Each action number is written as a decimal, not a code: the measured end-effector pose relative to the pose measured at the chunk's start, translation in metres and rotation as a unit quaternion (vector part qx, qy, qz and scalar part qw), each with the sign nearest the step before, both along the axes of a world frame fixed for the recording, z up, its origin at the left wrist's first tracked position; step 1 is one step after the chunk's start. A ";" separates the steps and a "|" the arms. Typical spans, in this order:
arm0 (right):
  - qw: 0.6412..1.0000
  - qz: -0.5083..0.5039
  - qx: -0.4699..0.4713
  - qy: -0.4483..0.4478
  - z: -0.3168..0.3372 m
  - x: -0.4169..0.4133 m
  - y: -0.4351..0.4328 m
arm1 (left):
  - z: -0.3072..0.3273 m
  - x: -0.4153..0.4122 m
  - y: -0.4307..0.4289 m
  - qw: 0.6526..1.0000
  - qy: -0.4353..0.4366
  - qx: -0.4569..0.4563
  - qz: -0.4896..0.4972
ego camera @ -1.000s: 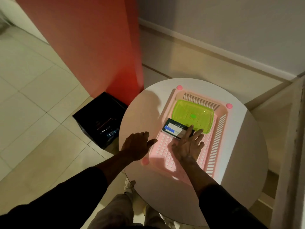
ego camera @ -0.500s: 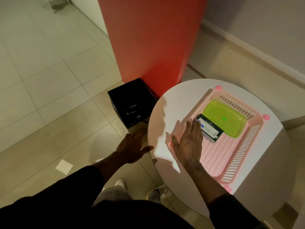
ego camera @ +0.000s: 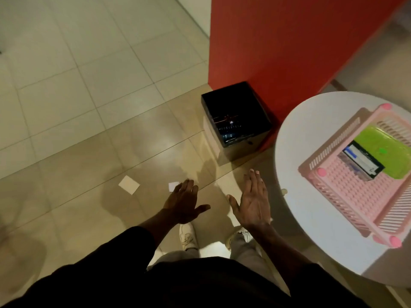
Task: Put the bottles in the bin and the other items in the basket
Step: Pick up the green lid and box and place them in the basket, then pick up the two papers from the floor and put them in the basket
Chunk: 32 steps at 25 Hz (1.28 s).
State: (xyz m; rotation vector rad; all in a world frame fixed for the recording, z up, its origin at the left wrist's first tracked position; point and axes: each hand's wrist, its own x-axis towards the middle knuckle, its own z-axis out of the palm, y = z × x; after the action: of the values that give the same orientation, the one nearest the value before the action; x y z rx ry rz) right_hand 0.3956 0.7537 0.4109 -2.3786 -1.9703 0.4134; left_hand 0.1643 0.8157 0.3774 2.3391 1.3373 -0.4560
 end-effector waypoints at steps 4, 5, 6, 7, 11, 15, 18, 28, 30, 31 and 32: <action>0.998 0.039 -0.056 0.014 -0.013 -0.048 -0.009 | -0.007 -0.064 -0.022 0.999 0.013 -0.005 0.031; 0.997 0.058 -0.052 0.008 -0.014 -0.053 -0.010 | -0.007 -0.073 -0.025 0.999 0.013 -0.005 0.044; 0.996 0.074 -0.040 0.006 -0.014 -0.061 -0.008 | -0.009 -0.086 -0.027 0.998 0.013 -0.002 0.059; 0.995 0.089 -0.033 0.014 -0.016 -0.068 -0.007 | -0.011 -0.096 -0.030 0.997 0.021 -0.002 0.074; 0.992 0.111 -0.033 0.044 -0.024 -0.087 0.014 | -0.006 -0.121 -0.040 0.992 0.023 0.000 0.125; 0.983 0.153 -0.085 0.049 -0.039 -0.112 0.039 | -0.005 -0.154 -0.051 0.986 0.026 0.002 0.166; 0.975 0.182 -0.113 0.056 -0.052 -0.150 0.055 | -0.007 -0.190 -0.051 0.981 0.039 -0.006 0.188; 0.974 0.118 -0.185 0.057 -0.093 -0.280 0.088 | -0.042 -0.322 0.021 0.987 -0.018 -0.037 0.156; 0.975 0.101 -0.193 0.048 -0.099 -0.326 0.099 | -0.062 -0.370 0.038 0.990 0.000 -0.043 0.131; 0.975 0.100 -0.190 0.048 -0.095 -0.331 0.100 | -0.064 -0.376 0.038 0.992 0.006 -0.043 0.120; 0.976 0.097 -0.189 0.051 -0.099 -0.349 0.108 | -0.072 -0.393 0.046 0.992 0.022 -0.065 0.101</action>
State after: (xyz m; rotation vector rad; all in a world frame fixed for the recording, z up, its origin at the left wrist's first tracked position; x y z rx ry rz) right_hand 0.0466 0.8616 0.3123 -2.3001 -2.2553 0.9808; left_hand -0.2290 0.8617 0.3055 2.0743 1.5010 -0.5177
